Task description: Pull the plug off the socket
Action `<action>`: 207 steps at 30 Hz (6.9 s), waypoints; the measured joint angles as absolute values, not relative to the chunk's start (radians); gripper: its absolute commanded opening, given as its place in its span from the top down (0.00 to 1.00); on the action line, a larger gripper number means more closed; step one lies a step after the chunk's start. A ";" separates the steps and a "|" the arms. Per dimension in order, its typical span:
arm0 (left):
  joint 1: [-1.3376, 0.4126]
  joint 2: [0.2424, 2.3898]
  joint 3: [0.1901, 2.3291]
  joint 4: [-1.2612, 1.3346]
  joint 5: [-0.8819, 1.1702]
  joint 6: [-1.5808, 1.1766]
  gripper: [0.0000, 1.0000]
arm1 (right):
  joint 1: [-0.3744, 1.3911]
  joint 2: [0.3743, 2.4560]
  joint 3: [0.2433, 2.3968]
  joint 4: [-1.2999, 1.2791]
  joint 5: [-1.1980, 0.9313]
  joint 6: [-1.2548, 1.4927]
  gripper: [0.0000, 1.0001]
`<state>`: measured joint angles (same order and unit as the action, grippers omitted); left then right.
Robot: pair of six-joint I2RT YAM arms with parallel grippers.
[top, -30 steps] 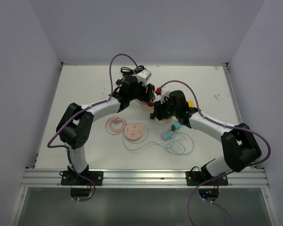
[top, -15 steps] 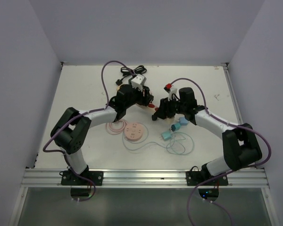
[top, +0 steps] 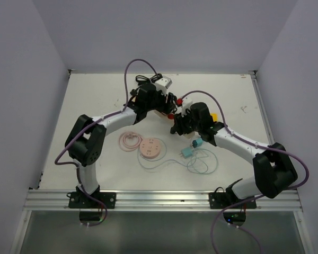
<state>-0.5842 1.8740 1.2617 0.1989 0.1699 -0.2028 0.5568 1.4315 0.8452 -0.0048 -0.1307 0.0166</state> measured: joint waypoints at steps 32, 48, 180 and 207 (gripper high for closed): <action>-0.588 1.790 1.084 0.392 0.145 -0.292 1.00 | 0.426 1.433 0.835 -0.028 -0.390 0.140 1.00; -0.564 1.888 1.270 0.186 0.224 -0.221 1.00 | 0.519 1.451 0.873 -0.065 -0.154 0.110 1.00; -0.667 1.909 1.237 0.039 0.299 -0.319 0.02 | 0.330 2.075 1.482 -0.159 0.051 0.263 0.45; -0.429 1.473 1.341 -0.249 -0.003 -0.192 0.00 | 0.319 2.024 1.480 -0.176 0.028 0.287 0.03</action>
<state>-0.4290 1.4731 1.3407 -0.2489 -0.0029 -0.1925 0.3187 2.0243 1.4803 -0.1764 0.0284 0.2871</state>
